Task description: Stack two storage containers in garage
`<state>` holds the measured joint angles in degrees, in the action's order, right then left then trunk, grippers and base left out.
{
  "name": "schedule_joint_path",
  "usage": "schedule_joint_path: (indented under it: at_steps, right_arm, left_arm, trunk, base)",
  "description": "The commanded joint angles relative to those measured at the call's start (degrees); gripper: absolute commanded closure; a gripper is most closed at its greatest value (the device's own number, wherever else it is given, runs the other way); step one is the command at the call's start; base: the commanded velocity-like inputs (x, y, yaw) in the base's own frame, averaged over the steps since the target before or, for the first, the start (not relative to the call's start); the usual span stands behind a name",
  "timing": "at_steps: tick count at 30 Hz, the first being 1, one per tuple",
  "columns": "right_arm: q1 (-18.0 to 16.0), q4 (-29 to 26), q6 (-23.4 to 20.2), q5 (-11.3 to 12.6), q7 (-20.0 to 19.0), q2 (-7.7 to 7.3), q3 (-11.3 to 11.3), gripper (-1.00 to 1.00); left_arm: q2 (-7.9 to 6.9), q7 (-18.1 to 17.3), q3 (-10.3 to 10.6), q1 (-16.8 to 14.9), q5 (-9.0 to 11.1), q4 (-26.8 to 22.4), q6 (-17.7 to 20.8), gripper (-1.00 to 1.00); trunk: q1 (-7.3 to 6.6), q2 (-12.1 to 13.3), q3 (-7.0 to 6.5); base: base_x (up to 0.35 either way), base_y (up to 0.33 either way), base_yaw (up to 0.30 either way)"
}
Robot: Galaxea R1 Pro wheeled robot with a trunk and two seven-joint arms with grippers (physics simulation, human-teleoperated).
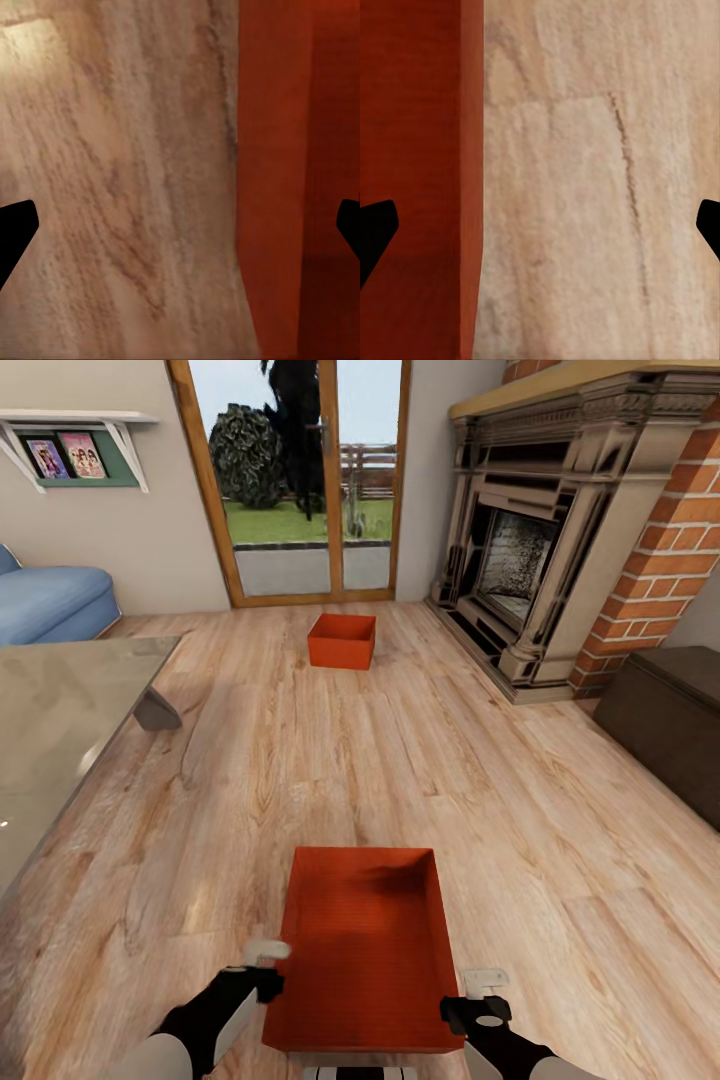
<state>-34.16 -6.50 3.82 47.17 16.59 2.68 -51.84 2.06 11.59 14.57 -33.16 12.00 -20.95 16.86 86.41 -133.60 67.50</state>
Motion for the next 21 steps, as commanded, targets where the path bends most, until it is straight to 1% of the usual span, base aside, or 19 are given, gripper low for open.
schedule_joint_path:
  at_steps: [1,4,7,12,21]
  right_arm:
    - [-0.03,-0.01,0.22,0.59,0.2,0.0,-0.49,-1.0]
    - [-0.03,-0.04,0.25,0.56,0.18,-0.03,-0.53,-1.0]
    - [-0.02,-0.17,0.25,0.48,0.13,-0.04,-0.61,-1.0]
    - [-0.02,-0.34,0.38,0.4,0.11,-0.18,-0.71,-1.0]
    - [-0.03,-0.36,0.73,0.38,0.11,0.04,-0.79,-1.0]
  left_arm:
    - [-0.3,0.42,0.5,-0.01,1.31,0.25,0.01,-1.0]
    - [-0.57,0.38,0.53,-0.02,2.17,0.75,-0.28,-1.0]
    - [-0.58,0.37,0.54,0.0,2.45,0.92,-0.38,-1.0]
    - [-0.57,0.37,0.56,0.01,2.59,0.99,-0.58,-1.0]
    - [-0.61,0.36,0.64,0.0,2.67,1.0,-0.67,-1.0]
  trunk:
    - [-0.01,-0.02,0.04]
    - [-0.01,-0.02,0.04]
    - [-0.01,-0.02,0.04]
    - [-0.01,-0.02,0.04]
    - [-0.01,-0.02,0.04]
  base:
    - [0.0,0.0,0.0]
    - [0.0,0.0,0.0]
    - [0.0,0.0,0.0]
    - [0.0,0.0,0.0]
    - [0.0,0.0,0.0]
